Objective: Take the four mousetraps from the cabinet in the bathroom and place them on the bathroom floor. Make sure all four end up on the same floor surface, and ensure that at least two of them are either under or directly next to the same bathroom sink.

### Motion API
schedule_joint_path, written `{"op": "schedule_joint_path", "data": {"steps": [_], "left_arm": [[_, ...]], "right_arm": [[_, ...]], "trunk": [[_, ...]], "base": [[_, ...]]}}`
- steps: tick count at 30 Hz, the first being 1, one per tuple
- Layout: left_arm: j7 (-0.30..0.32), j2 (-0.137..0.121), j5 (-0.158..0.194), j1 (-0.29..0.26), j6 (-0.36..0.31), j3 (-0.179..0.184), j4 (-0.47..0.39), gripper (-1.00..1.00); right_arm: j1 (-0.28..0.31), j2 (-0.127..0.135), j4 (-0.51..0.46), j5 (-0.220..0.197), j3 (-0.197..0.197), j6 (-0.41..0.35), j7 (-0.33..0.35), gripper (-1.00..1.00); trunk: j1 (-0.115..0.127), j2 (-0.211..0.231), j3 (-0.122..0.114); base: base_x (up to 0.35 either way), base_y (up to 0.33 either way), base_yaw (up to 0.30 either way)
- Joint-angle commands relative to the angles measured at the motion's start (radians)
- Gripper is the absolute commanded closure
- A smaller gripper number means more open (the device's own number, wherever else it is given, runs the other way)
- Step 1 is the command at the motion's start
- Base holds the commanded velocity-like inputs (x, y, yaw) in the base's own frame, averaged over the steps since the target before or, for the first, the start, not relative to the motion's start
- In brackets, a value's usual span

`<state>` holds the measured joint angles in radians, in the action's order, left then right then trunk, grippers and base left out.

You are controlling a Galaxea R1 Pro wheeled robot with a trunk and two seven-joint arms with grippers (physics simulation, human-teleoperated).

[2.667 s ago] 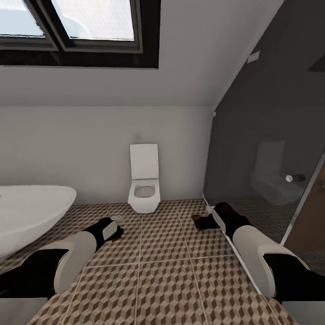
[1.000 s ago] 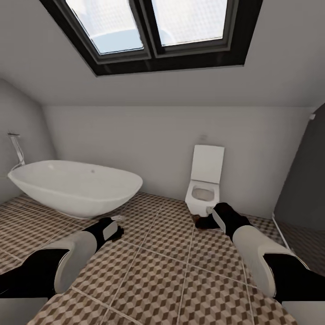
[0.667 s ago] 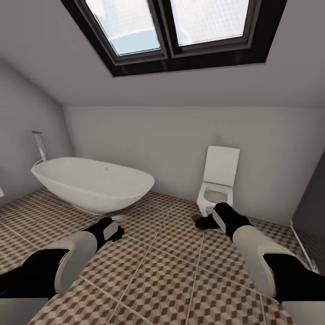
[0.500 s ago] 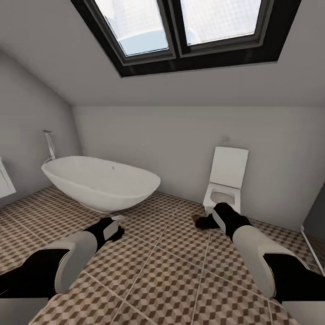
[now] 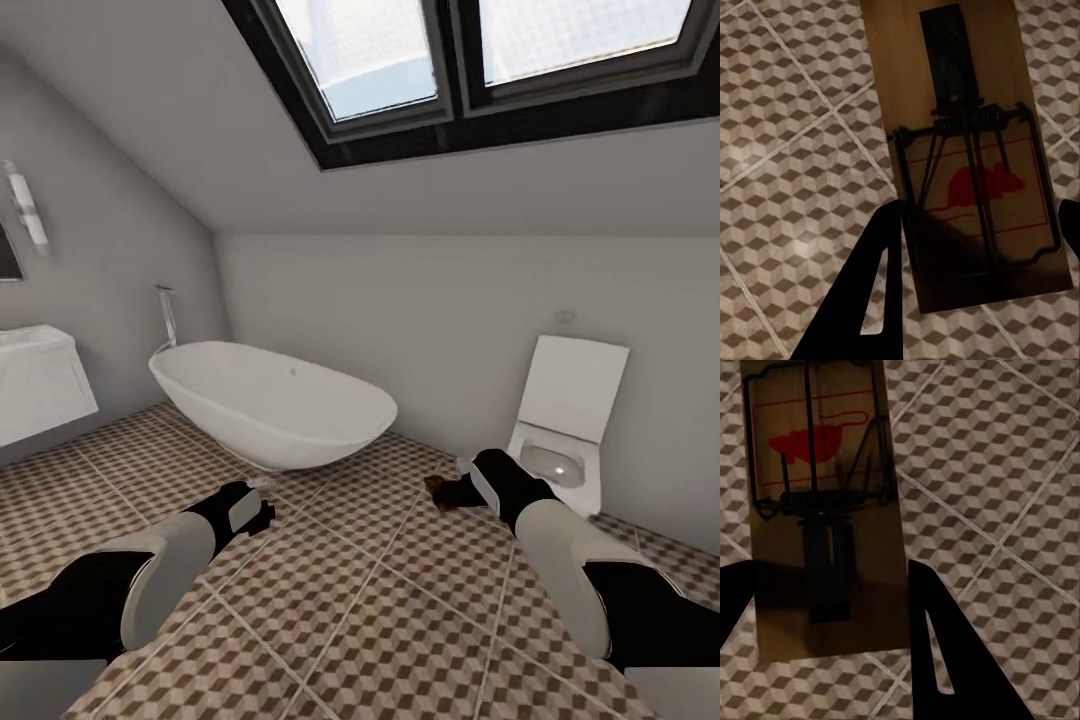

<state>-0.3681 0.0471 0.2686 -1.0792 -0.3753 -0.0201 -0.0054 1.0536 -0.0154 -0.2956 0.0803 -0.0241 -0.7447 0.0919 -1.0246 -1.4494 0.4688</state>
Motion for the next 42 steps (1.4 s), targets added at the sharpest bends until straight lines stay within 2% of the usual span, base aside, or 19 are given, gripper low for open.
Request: {"op": "schedule_joint_path", "data": {"steps": [1,26,42], "left_arm": [[-0.008,0.000,0.002,-0.001,-0.004,-0.001,-0.001,1.00],[-0.008,0.000,0.001,-0.001,-0.004,-0.002,-0.001,1.00],[-0.008,-0.001,0.001,-0.001,-0.003,-0.001,-0.001,1.00]], "right_arm": [[0.000,0.000,-0.002,0.006,-0.002,-0.005,0.002,1.00],[0.000,0.000,-0.002,0.006,-0.002,-0.005,0.002,1.00],[0.000,0.000,0.020,0.010,-0.002,-0.004,0.000,1.00]], "trunk": [[0.000,-0.001,0.001],[0.000,-0.001,0.001],[0.000,-0.001,0.001]], "base": [[0.230,0.000,0.278],[0.222,0.000,0.278],[0.306,0.000,0.278]]}}
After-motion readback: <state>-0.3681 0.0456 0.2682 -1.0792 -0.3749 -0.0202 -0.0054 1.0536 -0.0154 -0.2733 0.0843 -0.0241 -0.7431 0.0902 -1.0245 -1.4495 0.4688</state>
